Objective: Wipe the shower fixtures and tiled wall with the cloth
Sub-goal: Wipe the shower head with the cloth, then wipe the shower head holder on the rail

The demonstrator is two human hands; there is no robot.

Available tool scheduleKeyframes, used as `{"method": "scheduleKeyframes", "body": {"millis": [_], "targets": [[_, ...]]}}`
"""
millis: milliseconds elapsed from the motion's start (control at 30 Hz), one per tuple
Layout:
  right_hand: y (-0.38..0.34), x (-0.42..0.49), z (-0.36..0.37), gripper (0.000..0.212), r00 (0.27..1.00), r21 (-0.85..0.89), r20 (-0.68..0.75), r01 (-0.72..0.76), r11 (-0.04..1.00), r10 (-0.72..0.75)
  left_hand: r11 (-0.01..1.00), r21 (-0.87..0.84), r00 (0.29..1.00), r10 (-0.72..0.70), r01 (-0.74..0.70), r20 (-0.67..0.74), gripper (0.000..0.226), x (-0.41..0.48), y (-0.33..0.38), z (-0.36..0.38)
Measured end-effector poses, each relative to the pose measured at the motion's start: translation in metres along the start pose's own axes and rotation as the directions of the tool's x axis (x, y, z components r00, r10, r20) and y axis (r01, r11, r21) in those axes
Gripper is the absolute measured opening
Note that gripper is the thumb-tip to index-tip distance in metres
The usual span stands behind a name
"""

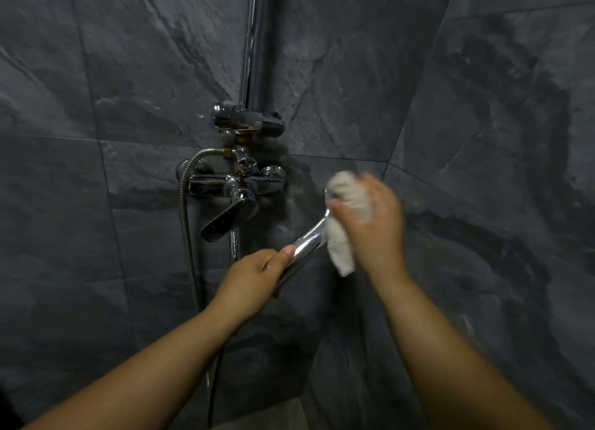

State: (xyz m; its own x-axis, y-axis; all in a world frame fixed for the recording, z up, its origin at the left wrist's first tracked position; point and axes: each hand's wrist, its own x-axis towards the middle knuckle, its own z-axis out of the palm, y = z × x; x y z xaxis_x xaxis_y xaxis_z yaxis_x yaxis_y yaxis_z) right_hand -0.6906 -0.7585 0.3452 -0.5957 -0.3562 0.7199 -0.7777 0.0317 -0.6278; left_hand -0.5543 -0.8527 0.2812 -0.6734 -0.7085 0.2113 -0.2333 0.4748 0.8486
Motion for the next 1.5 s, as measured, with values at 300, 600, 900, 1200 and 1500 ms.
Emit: {"method": "scheduleKeyframes", "body": {"millis": [300,600,900,1200,1500], "targets": [[-0.010,0.013,0.033,0.043,0.882,-0.177,0.342,0.399,0.900,-0.323,0.993,0.033,0.965,0.121,-0.117,-0.231,0.055,-0.006,-0.025,-0.022],[-0.055,0.062,0.036,0.015,0.990,0.071,0.133,0.033,0.997,-0.042,0.966,-0.093,0.929,0.201,-0.240,-0.310,0.037,-0.008,-0.029,-0.062],[-0.076,0.062,0.066,0.015,0.978,0.232,0.086,-0.205,0.951,0.190,0.974,-0.120,0.922,0.139,-0.194,-0.361,0.035,-0.006,-0.046,-0.092],[-0.054,0.013,0.108,0.020,0.795,0.453,0.418,-0.602,0.657,0.440,0.952,-0.285,0.908,-0.024,-0.106,-0.418,0.053,0.025,-0.019,-0.129],[-0.042,0.111,0.107,0.042,0.968,0.181,-0.144,0.231,0.956,-0.207,0.737,-0.616,0.898,-0.028,-0.279,-0.439,0.018,0.098,0.010,-0.157]]}}
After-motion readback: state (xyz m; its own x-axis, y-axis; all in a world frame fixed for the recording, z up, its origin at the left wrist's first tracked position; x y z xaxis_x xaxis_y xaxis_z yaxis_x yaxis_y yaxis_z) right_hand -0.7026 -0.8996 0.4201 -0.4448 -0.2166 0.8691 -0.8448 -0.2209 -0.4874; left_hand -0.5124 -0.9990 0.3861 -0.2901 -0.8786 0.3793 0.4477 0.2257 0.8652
